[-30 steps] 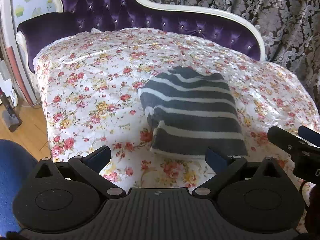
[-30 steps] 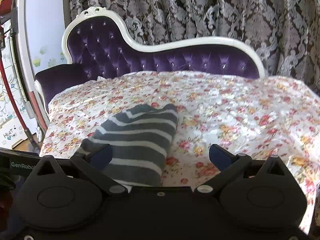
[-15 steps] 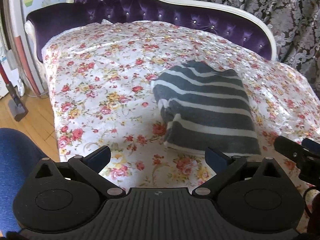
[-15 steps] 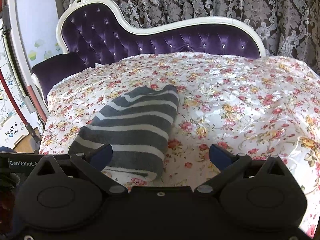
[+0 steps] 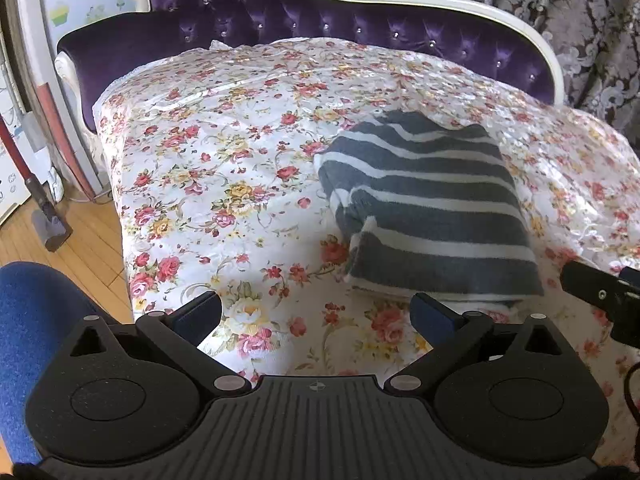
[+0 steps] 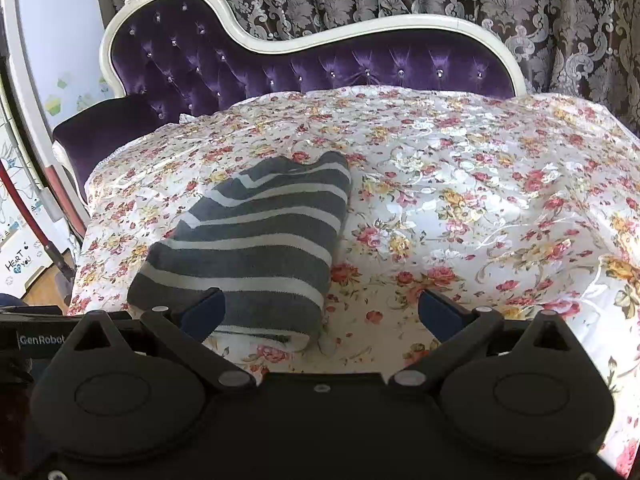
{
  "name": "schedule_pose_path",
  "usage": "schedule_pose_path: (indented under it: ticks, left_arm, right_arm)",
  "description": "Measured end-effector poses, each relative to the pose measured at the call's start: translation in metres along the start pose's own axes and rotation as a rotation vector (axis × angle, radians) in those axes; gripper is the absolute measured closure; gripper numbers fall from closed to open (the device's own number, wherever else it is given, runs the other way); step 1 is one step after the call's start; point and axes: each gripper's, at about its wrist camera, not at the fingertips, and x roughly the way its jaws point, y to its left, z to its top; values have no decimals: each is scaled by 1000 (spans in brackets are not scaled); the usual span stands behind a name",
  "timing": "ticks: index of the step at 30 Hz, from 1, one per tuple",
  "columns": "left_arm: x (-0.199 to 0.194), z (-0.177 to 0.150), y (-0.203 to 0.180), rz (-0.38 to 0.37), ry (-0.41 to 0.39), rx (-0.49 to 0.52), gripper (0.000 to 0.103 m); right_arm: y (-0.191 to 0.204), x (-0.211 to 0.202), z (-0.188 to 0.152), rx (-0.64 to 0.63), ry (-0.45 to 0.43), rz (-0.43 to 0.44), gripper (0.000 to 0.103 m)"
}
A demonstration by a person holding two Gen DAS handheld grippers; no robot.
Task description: Fold small clothes
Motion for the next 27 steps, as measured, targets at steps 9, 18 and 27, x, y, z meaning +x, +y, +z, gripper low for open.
schedule_pose_path:
  ticks: [9, 18, 27]
  left_arm:
    - [6, -1, -2, 11, 16, 17, 1]
    - [11, -2, -3, 1, 35, 30, 1]
    - [12, -2, -6, -5, 42, 42, 1]
  right_arm:
    - [0, 5, 1, 12, 24, -11, 1]
    - [0, 10, 1, 22, 46, -17, 1]
    - [1, 12, 0, 27, 53, -17, 1]
